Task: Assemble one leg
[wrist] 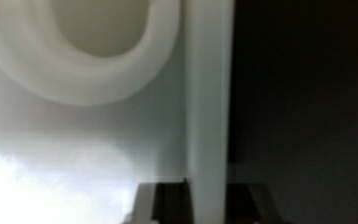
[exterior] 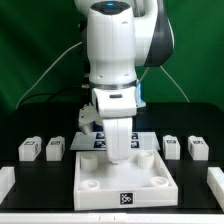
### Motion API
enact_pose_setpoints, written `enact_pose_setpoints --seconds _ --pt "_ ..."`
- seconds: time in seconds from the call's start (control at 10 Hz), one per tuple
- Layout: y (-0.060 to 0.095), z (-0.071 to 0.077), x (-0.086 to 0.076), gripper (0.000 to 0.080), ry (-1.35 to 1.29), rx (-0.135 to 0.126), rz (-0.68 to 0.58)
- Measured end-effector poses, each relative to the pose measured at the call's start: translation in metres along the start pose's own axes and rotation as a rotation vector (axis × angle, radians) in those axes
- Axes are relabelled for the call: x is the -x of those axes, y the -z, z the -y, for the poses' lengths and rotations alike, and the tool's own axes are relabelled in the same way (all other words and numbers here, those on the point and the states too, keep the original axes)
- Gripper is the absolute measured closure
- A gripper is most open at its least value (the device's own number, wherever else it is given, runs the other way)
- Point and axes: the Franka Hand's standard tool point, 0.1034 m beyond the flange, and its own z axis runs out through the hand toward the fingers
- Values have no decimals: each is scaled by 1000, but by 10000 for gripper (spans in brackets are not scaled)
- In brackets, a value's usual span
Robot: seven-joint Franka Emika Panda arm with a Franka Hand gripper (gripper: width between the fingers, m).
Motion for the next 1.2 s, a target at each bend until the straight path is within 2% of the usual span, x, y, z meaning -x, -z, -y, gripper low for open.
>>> enact_pose_setpoints --seconds 0.2,0.4,0.6,0.7,1.0,1.1,1.2 --pt "2 -18 -7 738 -29 17 -3" --pt "7 -47 -50 739 -74 40 -22" --pt "10 -68 -67 739 -63 43 -31" --pt "6 -69 -76 739 -52 30 -37" --pt "2 -69 -77 739 -66 9 -37" --pt "2 -69 -75 739 -76 9 -37" --pt "1 -69 -75 665 -77 8 -37"
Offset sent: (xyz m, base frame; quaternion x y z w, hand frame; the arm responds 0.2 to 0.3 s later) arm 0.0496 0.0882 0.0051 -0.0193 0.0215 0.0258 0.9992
